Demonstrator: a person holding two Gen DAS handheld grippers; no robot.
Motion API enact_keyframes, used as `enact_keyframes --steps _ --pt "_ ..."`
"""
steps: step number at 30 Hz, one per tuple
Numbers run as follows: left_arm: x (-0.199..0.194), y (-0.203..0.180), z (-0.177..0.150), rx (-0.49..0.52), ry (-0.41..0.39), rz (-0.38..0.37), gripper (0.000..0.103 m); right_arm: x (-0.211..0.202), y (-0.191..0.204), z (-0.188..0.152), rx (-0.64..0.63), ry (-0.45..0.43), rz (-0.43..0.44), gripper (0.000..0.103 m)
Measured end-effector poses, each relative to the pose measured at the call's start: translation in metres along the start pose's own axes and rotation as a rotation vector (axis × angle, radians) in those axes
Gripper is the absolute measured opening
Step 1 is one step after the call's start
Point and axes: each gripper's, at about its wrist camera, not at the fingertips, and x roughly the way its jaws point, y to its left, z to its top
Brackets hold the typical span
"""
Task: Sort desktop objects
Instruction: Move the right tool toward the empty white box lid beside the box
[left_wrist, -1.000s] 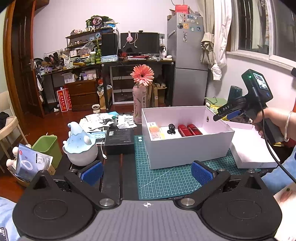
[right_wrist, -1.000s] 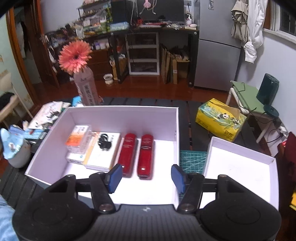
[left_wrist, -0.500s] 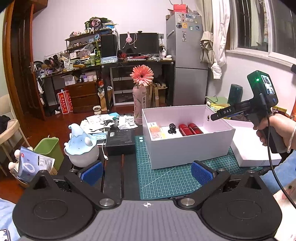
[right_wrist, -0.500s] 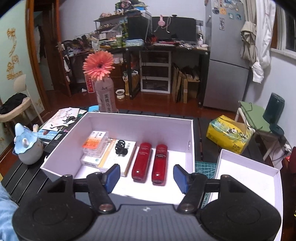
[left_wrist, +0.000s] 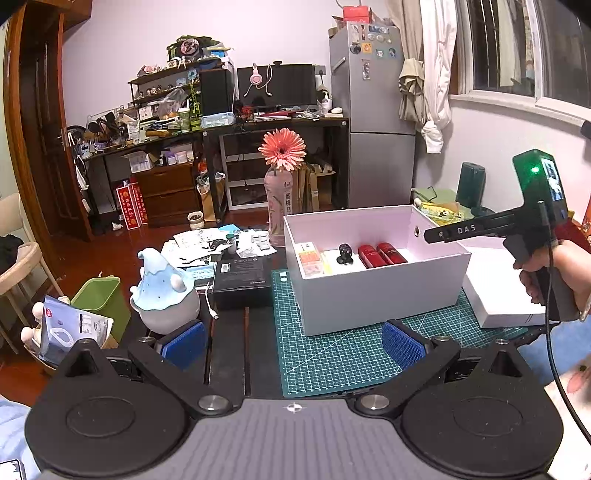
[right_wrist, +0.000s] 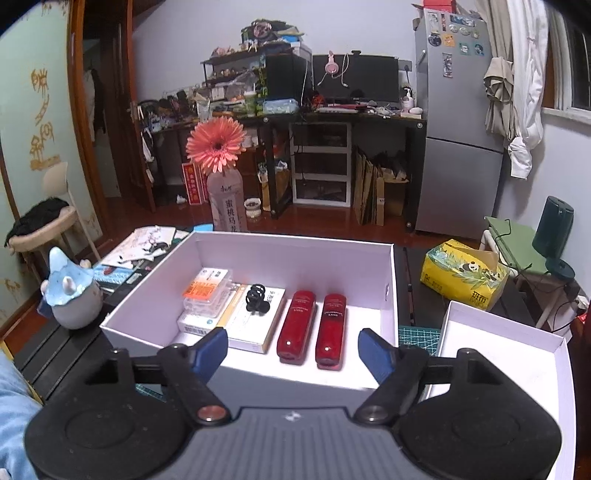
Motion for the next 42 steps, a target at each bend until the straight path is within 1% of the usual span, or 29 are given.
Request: enact_keyframes --steps 2,4,7,8,11,14,19,22,27,30,33,35,38,42 --pt "0.0 -0.001 0.0 0.004 0.002 0.004 0.103 -0.004 -0.001 -0.002 0.005 -0.023 -0.003 0.078" --pt "0.0 -0.001 0.0 0.003 0.003 0.004 0.103 -0.007 0.0 -0.003 -0.004 -0.034 0.0 0.083" --pt "0.001 0.0 0.0 -0.001 0.008 0.006 0.103 -0.012 0.004 -0.005 -0.026 -0.057 0.004 0.085" --pt "0.002 0.0 0.001 -0.002 0.01 0.007 0.103 -0.014 0.005 -0.006 -0.029 -0.067 0.004 0.087" --pt "0.004 -0.001 0.001 0.001 0.019 0.007 0.103 -0.018 0.007 -0.007 -0.031 -0.089 0.007 0.096" --pt "0.006 -0.002 0.002 0.002 0.028 0.01 0.103 -0.022 0.005 -0.008 -0.027 -0.108 -0.008 0.099" --pt "0.009 -0.006 0.005 0.025 0.039 0.04 0.103 -0.027 0.001 -0.011 -0.026 -0.13 -0.018 0.1" --pt "0.007 -0.012 0.01 0.05 0.02 0.086 0.103 -0.029 -0.003 -0.013 -0.018 -0.148 -0.028 0.1" --pt "0.01 -0.023 0.021 0.093 0.015 0.109 0.103 -0.029 -0.011 -0.013 0.022 -0.158 -0.025 0.1" --pt "0.015 -0.029 0.032 0.085 0.024 0.115 0.103 -0.03 -0.014 -0.012 0.052 -0.169 -0.032 0.1" --pt "0.017 -0.034 0.044 0.069 0.01 0.115 0.103 -0.031 -0.013 -0.012 0.044 -0.19 -0.036 0.1" --pt "0.02 -0.038 0.053 0.069 -0.001 0.115 0.103 -0.032 -0.011 -0.011 0.037 -0.197 -0.025 0.1" --pt "0.026 -0.042 0.064 0.061 -0.011 0.122 0.103 -0.033 -0.012 -0.011 0.048 -0.198 0.026 0.1" --pt "0.032 -0.045 0.075 0.033 -0.022 0.11 0.103 -0.032 -0.015 -0.011 0.077 -0.197 0.033 0.1"
